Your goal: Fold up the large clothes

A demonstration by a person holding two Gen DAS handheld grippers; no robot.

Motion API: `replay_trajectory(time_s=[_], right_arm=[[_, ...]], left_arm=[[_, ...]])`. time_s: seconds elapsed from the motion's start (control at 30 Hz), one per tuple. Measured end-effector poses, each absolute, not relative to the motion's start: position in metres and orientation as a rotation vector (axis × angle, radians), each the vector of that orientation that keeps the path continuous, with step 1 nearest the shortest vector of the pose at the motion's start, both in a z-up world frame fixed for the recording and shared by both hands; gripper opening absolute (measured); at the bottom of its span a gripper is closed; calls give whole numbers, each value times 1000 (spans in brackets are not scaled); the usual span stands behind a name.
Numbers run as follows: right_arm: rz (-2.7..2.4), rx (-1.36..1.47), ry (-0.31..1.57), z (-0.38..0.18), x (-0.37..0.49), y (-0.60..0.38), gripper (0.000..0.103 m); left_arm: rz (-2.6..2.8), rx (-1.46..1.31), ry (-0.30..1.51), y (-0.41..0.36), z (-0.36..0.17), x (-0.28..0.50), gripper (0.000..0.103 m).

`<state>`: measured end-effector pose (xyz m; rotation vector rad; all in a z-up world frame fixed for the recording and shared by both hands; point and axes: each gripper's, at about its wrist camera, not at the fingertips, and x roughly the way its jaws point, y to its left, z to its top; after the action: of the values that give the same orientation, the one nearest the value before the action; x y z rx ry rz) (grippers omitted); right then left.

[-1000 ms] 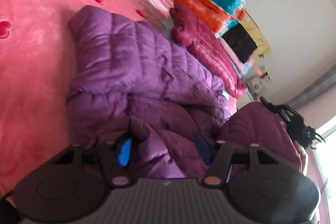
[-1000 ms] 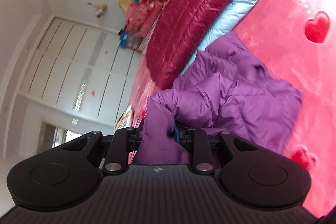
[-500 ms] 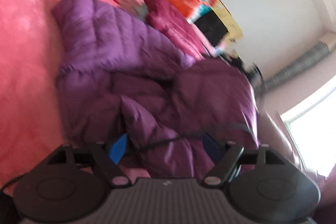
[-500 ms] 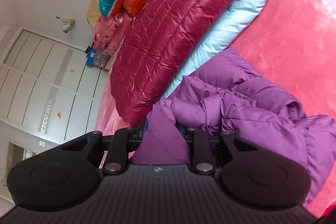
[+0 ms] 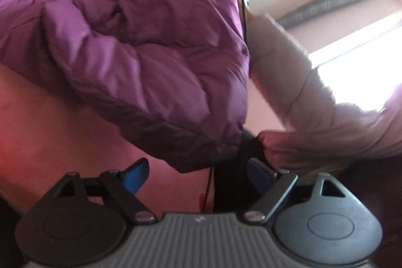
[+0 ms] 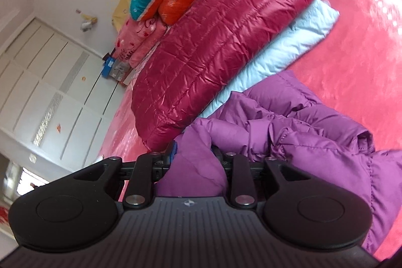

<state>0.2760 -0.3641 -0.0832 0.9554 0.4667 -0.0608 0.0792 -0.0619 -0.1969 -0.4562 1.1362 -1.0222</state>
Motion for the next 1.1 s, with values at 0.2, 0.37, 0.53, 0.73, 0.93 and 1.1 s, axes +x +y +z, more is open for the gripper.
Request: replay_trajectory(time_s=[0.2, 0.37, 0.53, 0.73, 0.93, 1.1], right_arm=[[-37, 833, 461, -61, 252, -353, 89], [-13, 807, 442, -46, 216, -360, 100], [16, 852, 432, -49, 173, -378, 101], [29, 962, 403, -79, 117, -404, 103], [45, 967, 425, -119, 79, -399, 103], [46, 887, 484, -132, 68, -390, 103]], left_arm=[[-942, -405, 1098, -75, -189, 68, 96], [-875, -409, 1098, -99, -200, 66, 102], [-743, -289, 1125, -136, -208, 64, 102], [-629, -202, 1092, -164, -209, 58, 102], [-510, -262, 1026, -179, -205, 63, 95], [-439, -437, 860, -147, -171, 90, 95]])
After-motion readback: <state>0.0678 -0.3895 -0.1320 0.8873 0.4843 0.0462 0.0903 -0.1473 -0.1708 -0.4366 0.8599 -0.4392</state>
